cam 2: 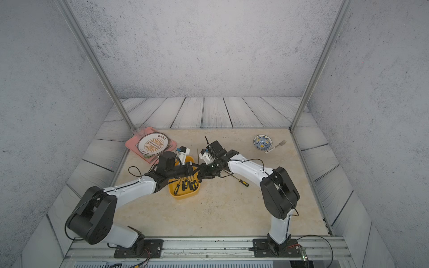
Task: Put the file tool into the storage box
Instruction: Place the file tool in the storage box.
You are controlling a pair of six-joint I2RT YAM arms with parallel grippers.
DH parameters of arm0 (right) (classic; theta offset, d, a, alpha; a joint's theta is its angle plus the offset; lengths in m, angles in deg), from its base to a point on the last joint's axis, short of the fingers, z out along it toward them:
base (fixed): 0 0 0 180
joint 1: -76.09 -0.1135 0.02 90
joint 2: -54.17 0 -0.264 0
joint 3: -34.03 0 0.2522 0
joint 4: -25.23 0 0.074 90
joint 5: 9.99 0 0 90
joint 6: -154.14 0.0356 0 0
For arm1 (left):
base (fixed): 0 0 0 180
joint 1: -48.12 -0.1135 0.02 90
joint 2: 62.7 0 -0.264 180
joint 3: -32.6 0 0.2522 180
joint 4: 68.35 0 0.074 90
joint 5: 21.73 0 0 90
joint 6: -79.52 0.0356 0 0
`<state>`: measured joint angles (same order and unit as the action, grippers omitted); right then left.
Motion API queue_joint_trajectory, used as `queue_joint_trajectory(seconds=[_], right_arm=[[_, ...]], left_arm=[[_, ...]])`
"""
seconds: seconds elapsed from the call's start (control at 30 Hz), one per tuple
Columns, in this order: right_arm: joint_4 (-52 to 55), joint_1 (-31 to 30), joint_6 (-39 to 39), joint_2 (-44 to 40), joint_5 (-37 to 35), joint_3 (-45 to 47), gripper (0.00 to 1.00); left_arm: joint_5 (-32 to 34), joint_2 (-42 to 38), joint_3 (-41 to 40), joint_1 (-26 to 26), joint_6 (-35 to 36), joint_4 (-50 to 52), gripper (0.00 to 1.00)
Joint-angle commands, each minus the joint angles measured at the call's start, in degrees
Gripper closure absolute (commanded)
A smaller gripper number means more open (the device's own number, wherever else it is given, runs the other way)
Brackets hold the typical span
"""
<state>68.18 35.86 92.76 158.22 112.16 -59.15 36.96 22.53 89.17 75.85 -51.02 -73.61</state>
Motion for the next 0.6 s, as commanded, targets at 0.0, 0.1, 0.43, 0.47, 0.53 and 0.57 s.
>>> queue_joint_trajectory(seconds=[0.0, 0.1, 0.43, 0.47, 0.53, 0.57], right_arm=[[2.47, 0.13, 0.49, -0.7, -1.82, -1.19, 0.79], [4.1, 0.14, 0.84, -0.54, -3.74, -1.55, 0.71], [3.73, 0.12, 0.87, -1.18, -4.82, -0.42, 0.71], [4.13, 0.14, 0.82, -1.14, -5.43, -0.56, 0.7], [5.24, 0.13, 0.6, -1.23, -7.61, -0.45, 0.7], [5.91, 0.15, 0.33, -1.35, -9.08, -0.37, 0.69]], left_arm=[[3.24, 0.41, -0.17, -0.57, 2.07, 3.18, 0.98], [7.28, -1.1, -0.5, -0.66, 2.96, 5.79, 0.97], [22.02, -3.77, -0.01, -0.65, 4.28, 16.24, 0.86], [21.74, -3.14, 0.6, -0.66, 4.24, 17.28, 0.78], [21.38, -2.37, 1.22, -0.66, 4.24, 17.81, 0.69], [21.29, -2.18, 1.28, -0.66, 4.19, 17.8, 0.65]])
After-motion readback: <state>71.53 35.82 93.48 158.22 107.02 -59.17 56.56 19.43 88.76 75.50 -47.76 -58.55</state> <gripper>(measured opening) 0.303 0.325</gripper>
